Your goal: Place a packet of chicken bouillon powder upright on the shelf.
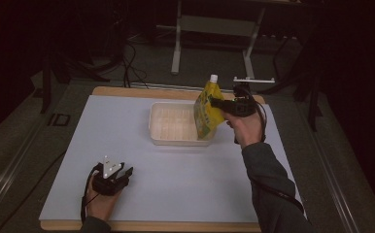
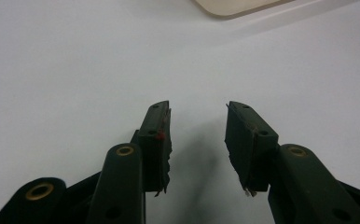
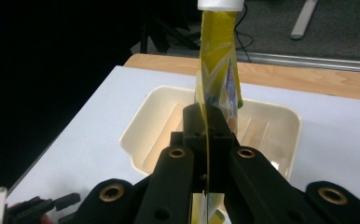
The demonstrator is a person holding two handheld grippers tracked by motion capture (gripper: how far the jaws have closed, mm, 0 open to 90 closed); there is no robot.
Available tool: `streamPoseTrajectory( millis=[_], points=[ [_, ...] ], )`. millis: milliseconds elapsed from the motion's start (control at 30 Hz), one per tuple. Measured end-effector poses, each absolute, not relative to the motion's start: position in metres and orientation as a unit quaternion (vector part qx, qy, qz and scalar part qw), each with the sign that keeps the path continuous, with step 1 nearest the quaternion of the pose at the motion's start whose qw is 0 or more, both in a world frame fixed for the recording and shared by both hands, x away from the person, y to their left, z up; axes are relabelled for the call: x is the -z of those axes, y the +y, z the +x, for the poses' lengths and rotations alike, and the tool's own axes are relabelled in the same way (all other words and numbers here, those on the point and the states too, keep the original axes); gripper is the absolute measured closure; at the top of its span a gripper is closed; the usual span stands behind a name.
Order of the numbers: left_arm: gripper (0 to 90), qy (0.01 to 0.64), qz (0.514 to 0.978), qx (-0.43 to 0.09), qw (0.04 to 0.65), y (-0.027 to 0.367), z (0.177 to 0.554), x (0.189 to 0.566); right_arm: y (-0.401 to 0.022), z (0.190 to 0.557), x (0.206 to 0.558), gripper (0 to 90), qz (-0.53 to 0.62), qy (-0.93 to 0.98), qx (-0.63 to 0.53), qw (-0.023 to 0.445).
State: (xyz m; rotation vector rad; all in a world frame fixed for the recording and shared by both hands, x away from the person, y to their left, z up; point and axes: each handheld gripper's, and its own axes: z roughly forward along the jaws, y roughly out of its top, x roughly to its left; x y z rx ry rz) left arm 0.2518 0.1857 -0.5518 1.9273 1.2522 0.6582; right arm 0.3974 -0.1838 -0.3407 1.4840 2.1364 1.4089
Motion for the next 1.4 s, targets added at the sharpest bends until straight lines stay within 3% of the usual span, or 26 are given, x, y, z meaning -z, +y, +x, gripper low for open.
streamPoseTrajectory(
  millis=[633, 1400],
  points=[
    [60.0, 0.487, 0.750, -0.256, 0.367, 0.186, 0.252, 0.552, -0.190, 0.403, 0.343, 90.0, 0.516, 0.713, -0.455, 0.136],
    [60.0, 0.487, 0.751, -0.256, 0.366, 0.186, 0.252, 0.552, -0.190, 0.413, 0.355, 90.0, 0.536, 0.706, -0.439, 0.147]
  ],
)
